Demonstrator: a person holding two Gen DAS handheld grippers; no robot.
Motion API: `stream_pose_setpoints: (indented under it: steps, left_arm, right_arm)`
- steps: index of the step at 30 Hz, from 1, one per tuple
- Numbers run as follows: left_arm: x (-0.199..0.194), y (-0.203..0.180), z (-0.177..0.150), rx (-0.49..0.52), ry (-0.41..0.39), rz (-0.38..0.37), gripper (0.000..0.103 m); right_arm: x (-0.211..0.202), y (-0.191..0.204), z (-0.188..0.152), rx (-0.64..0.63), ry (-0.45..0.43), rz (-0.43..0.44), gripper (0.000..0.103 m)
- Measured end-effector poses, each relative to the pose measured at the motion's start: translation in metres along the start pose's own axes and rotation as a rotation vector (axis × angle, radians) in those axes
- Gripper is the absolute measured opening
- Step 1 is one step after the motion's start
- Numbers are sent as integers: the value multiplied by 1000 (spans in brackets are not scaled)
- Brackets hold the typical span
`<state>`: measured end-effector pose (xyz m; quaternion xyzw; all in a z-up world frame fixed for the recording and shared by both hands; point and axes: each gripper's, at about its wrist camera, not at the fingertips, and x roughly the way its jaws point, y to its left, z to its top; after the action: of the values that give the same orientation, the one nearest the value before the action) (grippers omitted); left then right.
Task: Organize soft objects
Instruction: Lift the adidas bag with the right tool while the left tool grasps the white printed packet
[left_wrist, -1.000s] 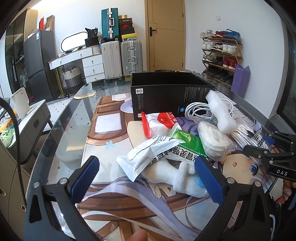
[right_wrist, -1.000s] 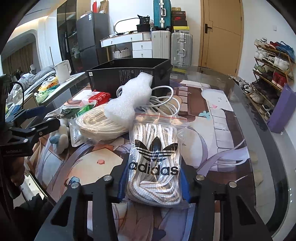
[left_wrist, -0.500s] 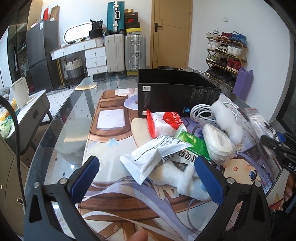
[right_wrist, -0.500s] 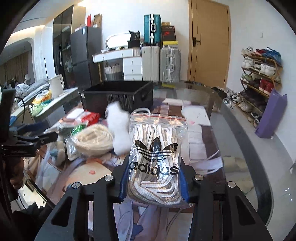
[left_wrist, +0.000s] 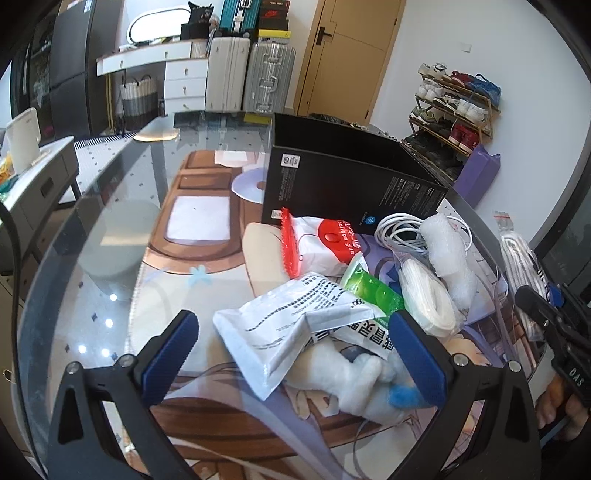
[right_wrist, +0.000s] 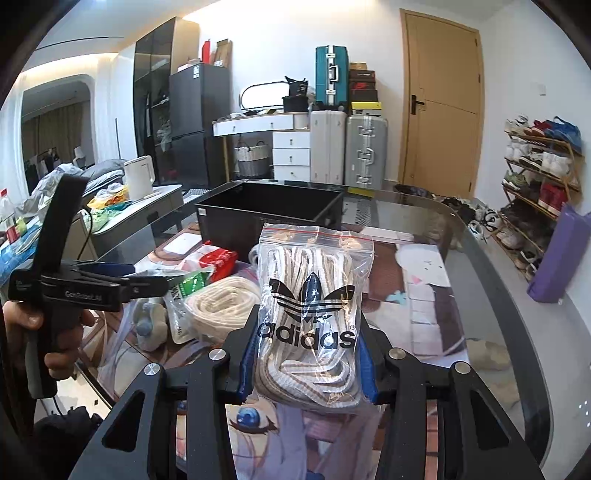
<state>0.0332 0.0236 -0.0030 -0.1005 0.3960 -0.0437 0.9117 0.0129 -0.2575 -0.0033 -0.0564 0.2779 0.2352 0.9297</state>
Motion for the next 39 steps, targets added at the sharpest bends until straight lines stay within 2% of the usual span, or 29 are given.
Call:
stream_pose_setpoints:
  steps: [6, 11, 16, 18, 19, 21, 24, 28, 30, 33, 39]
  left_arm:
    - [11, 5, 4, -58, 38, 5, 103]
    - [13, 6, 6, -69, 39, -1, 100]
    - [10, 9, 6, -72, 25, -9, 87]
    - [10, 10, 5, -65, 24, -1, 72]
    - [8, 11, 5, -66, 20, -2, 70]
    - [7, 14, 4, -74, 16, -10, 52]
    - [6, 17, 4, -70, 14, -5, 45]
    - [3, 15, 5, -37, 3, 9, 47]
    - [2, 10, 5, -3, 3, 22, 68]
    - [0, 3, 8, 37, -12, 38, 79]
    - [3, -7, 13, 98, -16, 46, 79]
  right_arm:
    - [6, 10, 3, -19, 0, 24, 44]
    - [10, 14, 4, -30, 0, 35, 44]
    - [13, 14, 3, -32, 1, 42, 44]
    - [15, 14, 4, -34, 3, 43, 44]
    - [15, 14, 4, -33, 2, 44, 44]
    - [15, 15, 3, -33, 3, 46, 44]
    - [16, 17, 3, -38, 3, 49, 44]
    - [16, 18, 4, -43, 3, 52, 44]
    - [16, 18, 4, -42, 3, 52, 44]
    - [17, 18, 5, -43, 4, 55, 44]
    - [17, 19, 6, -47, 3, 61, 44]
